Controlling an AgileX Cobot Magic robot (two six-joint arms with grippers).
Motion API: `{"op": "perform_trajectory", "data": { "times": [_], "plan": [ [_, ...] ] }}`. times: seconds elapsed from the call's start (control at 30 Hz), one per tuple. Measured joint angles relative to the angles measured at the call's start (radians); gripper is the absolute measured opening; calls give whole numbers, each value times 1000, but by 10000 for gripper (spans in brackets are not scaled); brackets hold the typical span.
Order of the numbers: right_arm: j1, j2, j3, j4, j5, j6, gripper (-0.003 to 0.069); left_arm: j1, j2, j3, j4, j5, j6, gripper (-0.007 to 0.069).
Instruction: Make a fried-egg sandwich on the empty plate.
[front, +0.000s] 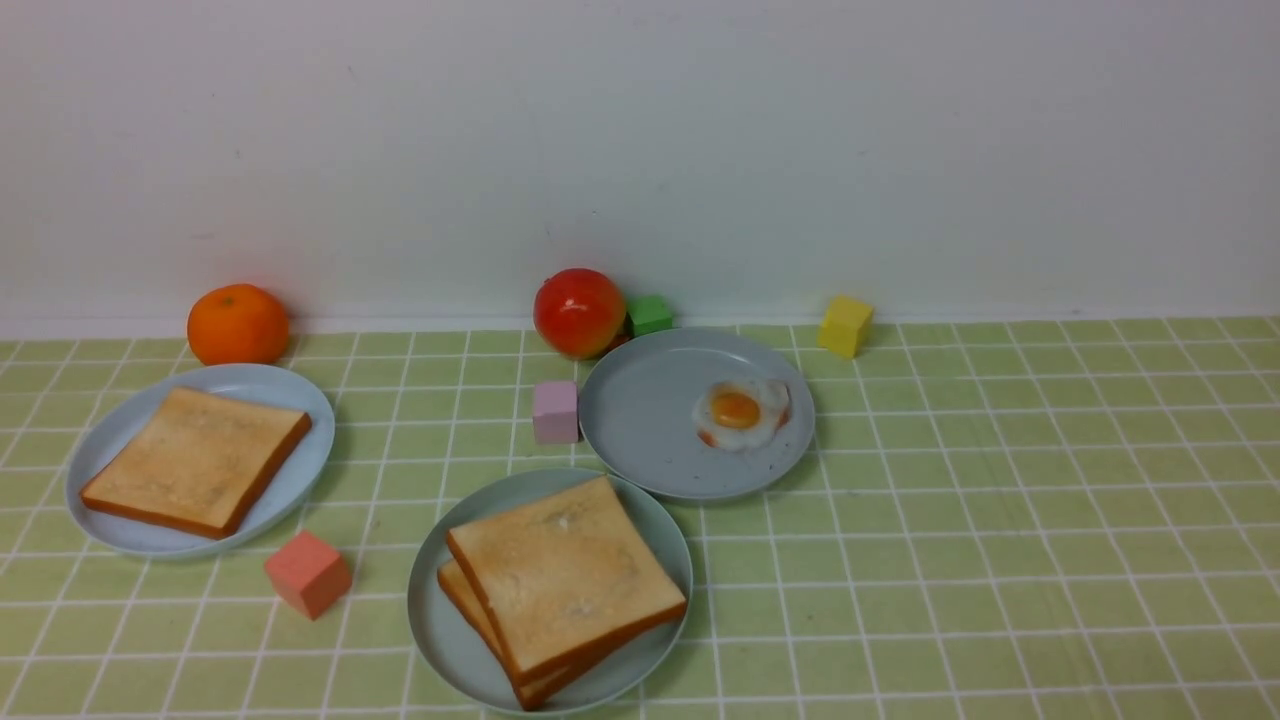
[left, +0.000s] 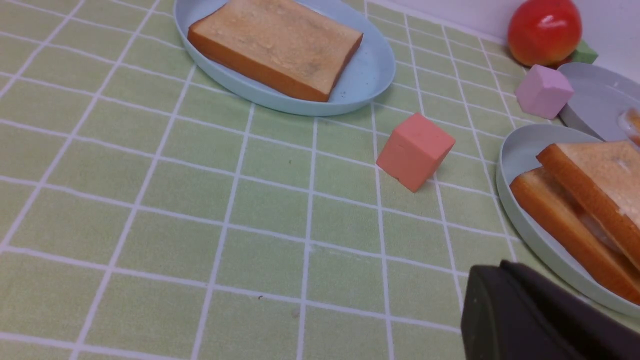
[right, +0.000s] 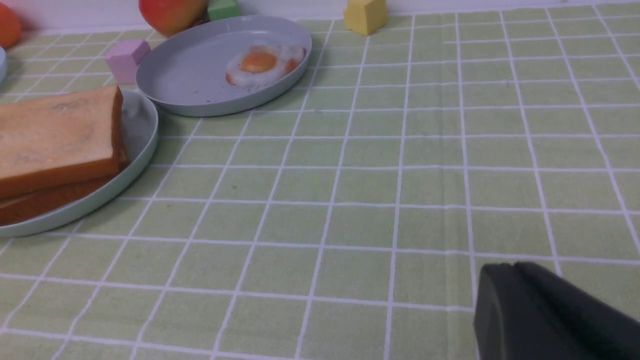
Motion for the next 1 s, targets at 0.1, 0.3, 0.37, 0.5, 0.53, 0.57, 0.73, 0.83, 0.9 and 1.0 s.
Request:
{"op": "perform_trajectory", "data": {
  "times": [0.1, 0.3, 0.37, 0.5, 0.53, 0.57, 0.73, 0.83, 0.9, 1.0],
  "plan": [
    [0, 0, 0, 0, 0, 0, 34, 0, 0, 0, 0, 0, 0, -5],
    [0, 0, 0, 0, 0, 0, 46, 0, 0, 0, 0, 0, 0, 1],
    [0, 0, 0, 0, 0, 0, 48, 0, 0, 0, 0, 0, 0, 3],
    [0, 0, 0, 0, 0, 0, 51, 0, 0, 0, 0, 0, 0, 5],
    [0, 0, 0, 0, 0, 0, 54, 0, 0, 0, 0, 0, 0, 6],
    [0, 0, 0, 0, 0, 0, 57, 0, 0, 0, 0, 0, 0, 8],
    [0, 0, 0, 0, 0, 0, 64, 0, 0, 0, 0, 0, 0, 11],
    [0, 0, 0, 0, 0, 0, 67, 0, 0, 0, 0, 0, 0, 15],
    [0, 0, 0, 0, 0, 0, 69, 0, 0, 0, 0, 0, 0, 18],
    [0, 0, 0, 0, 0, 0, 74, 0, 0, 0, 0, 0, 0, 20]
  ]
}}
